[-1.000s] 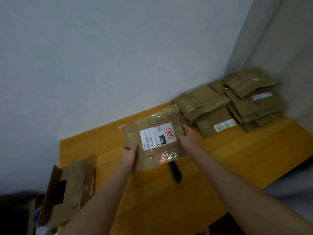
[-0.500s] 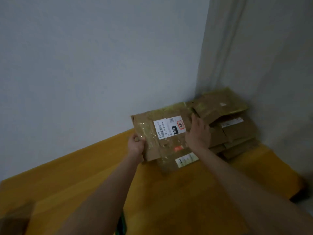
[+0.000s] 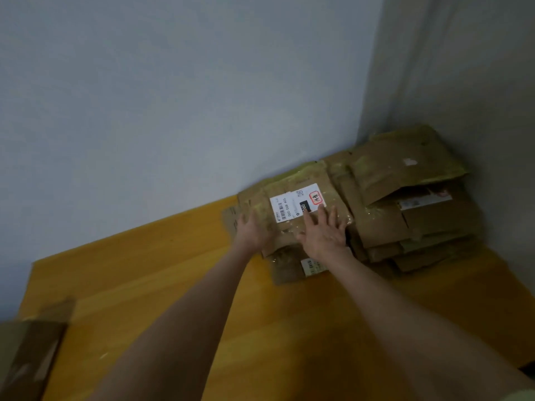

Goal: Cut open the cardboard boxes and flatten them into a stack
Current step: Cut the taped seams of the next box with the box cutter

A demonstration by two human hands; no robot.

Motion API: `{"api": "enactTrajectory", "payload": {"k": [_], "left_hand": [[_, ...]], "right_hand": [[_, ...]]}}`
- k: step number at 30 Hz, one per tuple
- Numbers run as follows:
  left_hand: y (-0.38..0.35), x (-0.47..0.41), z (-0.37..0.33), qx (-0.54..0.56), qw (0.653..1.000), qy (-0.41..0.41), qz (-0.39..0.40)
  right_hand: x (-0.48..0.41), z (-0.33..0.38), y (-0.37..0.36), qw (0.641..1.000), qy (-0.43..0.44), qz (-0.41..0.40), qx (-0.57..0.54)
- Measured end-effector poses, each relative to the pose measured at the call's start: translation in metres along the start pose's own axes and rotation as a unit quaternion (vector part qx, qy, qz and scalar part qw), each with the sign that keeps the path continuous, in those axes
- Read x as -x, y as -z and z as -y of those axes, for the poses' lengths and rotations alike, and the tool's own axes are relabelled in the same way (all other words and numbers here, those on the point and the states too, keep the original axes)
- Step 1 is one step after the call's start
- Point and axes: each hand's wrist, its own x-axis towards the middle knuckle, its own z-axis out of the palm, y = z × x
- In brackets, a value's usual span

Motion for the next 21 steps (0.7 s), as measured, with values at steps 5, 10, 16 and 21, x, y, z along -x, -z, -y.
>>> {"api": "enactTrajectory", "payload": {"k": [5, 10, 16, 21], "left_hand": [[0.021, 0.025, 0.029, -0.130, 0.991, -0.026, -0.026], [0.055, 0.053, 0.069, -0.226, 0.973, -0.025, -0.048], [0.121, 0.091, 0.153, -0.225, 0.973, -0.018, -0.048], [0.188, 0.116, 0.244, -0.228, 0.970, -0.042, -0.071]], "right_hand": [[0.003, 0.036, 0.007, 0.997, 0.020, -0.072, 0.012], [0.023, 0.098, 0.004, 0.993, 0.060, -0.100, -0.009], [0.055, 0.211, -0.018, 0.992, 0.096, -0.070, -0.035], [0.086, 0.326, -0.055, 0.992, 0.104, -0.060, -0.043]]}}
